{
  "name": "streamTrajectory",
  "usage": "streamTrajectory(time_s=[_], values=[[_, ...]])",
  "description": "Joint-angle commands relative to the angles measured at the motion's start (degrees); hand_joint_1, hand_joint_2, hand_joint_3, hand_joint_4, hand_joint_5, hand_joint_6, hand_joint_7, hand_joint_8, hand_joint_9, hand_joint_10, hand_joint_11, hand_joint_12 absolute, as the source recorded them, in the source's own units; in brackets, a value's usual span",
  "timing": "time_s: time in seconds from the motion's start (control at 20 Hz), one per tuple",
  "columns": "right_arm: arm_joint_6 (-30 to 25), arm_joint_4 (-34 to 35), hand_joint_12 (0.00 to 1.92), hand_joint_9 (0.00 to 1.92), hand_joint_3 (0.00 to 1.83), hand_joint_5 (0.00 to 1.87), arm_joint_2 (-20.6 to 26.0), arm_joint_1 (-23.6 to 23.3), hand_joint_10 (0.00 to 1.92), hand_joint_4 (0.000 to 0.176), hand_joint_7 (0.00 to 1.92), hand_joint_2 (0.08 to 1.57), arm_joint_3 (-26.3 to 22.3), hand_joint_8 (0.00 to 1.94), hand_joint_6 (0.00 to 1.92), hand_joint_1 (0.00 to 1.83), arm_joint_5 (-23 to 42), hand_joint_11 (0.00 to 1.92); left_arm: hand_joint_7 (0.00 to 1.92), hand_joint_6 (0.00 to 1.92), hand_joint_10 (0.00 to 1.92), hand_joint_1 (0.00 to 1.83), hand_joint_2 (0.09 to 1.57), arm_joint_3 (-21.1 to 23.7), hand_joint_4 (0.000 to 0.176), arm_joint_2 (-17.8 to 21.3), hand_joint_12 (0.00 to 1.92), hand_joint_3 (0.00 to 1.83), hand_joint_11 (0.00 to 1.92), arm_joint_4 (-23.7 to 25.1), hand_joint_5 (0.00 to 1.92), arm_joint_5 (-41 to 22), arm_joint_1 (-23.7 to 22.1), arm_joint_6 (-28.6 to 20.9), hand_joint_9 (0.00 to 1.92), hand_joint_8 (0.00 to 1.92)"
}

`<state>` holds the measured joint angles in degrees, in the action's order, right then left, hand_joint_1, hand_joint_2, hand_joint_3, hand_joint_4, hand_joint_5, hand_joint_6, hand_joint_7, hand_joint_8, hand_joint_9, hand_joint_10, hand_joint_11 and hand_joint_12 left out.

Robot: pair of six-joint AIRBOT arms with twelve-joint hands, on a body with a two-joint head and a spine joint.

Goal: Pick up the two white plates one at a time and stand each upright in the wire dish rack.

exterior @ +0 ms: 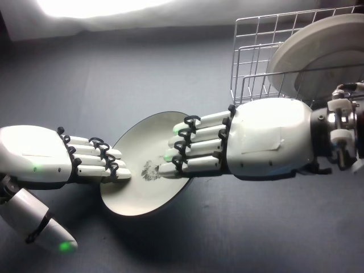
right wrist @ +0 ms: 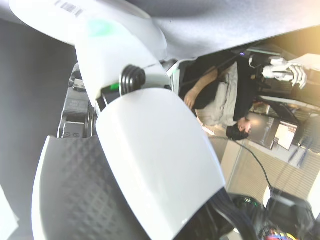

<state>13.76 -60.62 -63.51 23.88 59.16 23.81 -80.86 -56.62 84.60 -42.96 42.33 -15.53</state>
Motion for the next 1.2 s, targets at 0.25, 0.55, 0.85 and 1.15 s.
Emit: streamTrajectory(time_s=[0.25,0.55,0.85,1.15], values=[[0.34,1.79,0.0,0.0,0.04,0.0,-5.29,-0.29,0.0,0.0,0.0,1.17,3.67,0.0,0.0,1.83,2.44,0.0,0.0,0.0,0.0,0.0,0.98,0.34,0.0,-1.16,0.0,0.0,0.0,5.33,0.01,0.84,1.08,-0.82,0.0,0.0],[0.47,1.78,0.0,0.0,0.04,0.0,-11.51,-0.4,0.0,0.0,0.0,1.16,8.98,0.0,0.0,1.83,1.97,0.0,0.0,0.0,0.0,0.0,0.97,0.28,0.0,-1.2,0.0,0.0,0.0,5.34,0.0,0.89,1.0,-0.81,0.0,0.0],[0.48,1.79,0.0,0.0,0.04,0.0,-14.69,-0.47,0.0,0.0,0.0,1.17,11.5,0.0,0.0,1.83,1.16,0.0,0.0,0.0,0.0,0.0,0.96,0.2,0.0,-1.22,0.0,0.0,0.0,5.34,0.0,0.97,0.86,-0.81,0.0,0.0],[0.72,1.8,0.0,0.0,0.04,0.0,-16.36,-0.1,0.0,0.0,0.0,1.17,12.58,0.0,0.0,1.83,0.92,0.0,0.0,0.0,0.0,0.0,0.98,0.08,0.0,-1.2,0.0,0.01,0.0,5.34,0.0,0.97,0.83,-0.81,0.0,0.0]])
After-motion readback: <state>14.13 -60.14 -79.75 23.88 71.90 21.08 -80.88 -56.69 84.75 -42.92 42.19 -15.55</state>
